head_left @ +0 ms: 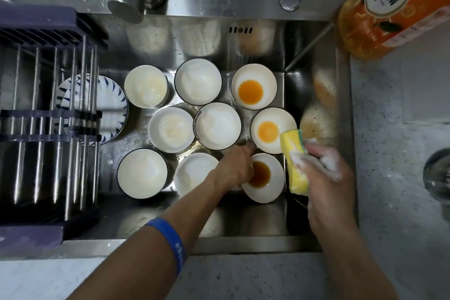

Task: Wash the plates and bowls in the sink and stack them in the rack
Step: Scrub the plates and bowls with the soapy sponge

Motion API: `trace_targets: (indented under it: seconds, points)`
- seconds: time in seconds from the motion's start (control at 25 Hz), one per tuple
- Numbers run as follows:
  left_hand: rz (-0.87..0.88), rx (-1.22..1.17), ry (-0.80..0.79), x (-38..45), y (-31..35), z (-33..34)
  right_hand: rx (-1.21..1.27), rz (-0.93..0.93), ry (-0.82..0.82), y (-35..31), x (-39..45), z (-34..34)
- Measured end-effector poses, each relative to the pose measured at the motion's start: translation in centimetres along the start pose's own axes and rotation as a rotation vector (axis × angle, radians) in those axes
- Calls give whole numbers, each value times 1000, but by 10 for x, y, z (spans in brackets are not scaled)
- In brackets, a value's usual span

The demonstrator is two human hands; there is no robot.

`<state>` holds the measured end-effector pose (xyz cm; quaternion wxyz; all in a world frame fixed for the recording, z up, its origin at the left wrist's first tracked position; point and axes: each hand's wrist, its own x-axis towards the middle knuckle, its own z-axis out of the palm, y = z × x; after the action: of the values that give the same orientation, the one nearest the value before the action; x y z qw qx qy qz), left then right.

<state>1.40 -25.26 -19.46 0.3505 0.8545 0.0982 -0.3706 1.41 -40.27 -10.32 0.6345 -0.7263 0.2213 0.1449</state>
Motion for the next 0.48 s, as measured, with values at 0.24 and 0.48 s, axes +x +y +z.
trace_targets:
  seconds: [0.24, 0.48]
  points:
    - [-155, -819, -71, -41, -27, -35, -348, -340, -110, 2, -2, 23]
    - [-125, -1233, 152, -46, -31, -52, -991, -760, -300, 15, 17, 79]
